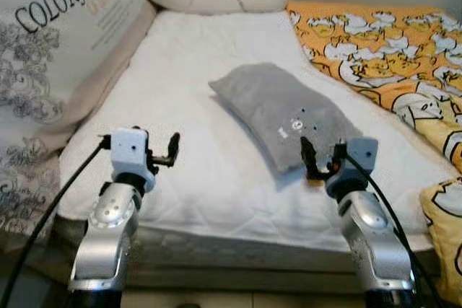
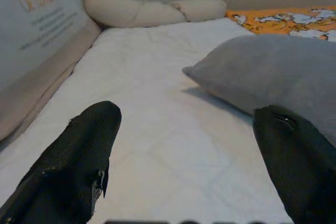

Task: Clean up the room

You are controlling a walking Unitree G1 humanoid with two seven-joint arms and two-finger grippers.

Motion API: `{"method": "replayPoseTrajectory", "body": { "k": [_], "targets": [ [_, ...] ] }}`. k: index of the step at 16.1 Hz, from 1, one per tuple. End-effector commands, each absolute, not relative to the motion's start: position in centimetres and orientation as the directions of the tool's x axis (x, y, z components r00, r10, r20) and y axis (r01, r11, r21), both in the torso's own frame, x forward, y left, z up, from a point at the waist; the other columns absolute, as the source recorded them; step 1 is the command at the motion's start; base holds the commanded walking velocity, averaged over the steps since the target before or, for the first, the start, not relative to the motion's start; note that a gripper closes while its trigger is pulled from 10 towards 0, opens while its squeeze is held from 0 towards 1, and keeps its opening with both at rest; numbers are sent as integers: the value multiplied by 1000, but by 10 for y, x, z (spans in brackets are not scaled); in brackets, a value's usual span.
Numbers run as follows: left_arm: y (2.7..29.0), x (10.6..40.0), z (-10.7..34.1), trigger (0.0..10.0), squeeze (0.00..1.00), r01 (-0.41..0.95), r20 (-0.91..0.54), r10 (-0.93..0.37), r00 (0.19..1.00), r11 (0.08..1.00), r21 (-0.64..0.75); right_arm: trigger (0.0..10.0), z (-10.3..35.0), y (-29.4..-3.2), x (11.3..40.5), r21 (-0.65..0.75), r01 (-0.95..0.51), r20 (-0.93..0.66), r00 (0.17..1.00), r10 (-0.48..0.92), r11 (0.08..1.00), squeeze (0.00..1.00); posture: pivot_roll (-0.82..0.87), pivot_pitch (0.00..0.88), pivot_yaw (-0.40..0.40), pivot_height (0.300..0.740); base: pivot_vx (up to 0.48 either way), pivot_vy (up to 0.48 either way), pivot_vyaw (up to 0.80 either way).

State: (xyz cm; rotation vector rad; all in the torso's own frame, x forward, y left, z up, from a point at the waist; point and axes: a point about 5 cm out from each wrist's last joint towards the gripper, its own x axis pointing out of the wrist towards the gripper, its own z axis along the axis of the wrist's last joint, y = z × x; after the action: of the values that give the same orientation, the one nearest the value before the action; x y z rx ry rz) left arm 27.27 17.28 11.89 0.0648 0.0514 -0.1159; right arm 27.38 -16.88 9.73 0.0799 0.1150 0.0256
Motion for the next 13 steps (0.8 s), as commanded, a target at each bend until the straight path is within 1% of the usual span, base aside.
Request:
{"method": "replayPoseTrajectory", "body": {
  "k": [1, 8, 9, 11, 13],
  "targets": [
    [166, 274, 120, 10000, 0, 135, -48, -133, 990, 989, 55, 10000, 96, -179, 273, 71, 12, -117, 993, -3, 997, 0, 161, 0, 13, 740, 311, 0, 0],
    [167, 273, 119, 10000, 0, 131, -49, -129, 990, 990, 56, 10000, 96, -176, 275, 66, -8, -116, 993, 16, 998, 0, 170, 0, 9, 740, 310, 0, 0],
    [166, 273, 120, 10000, 0, 132, -49, -130, 990, 990, 56, 10000, 96, -173, 275, 51, -49, -119, 991, 55, 997, 0, 169, 0, 10, 740, 311, 0, 0],
    [166, 273, 120, 10000, 0, 136, -49, -133, 990, 989, 57, 10000, 96, -171, 274, 50, -59, -119, 991, 64, 997, 0, 168, 0, 12, 740, 311, 0, 669],
    [165, 273, 120, 10000, 0, 141, -50, -138, 989, 988, 58, 10000, 95, -173, 274, 59, -36, -121, 992, 43, 998, 0, 165, 0, 15, 740, 306, 0, 0]
  ]
}}
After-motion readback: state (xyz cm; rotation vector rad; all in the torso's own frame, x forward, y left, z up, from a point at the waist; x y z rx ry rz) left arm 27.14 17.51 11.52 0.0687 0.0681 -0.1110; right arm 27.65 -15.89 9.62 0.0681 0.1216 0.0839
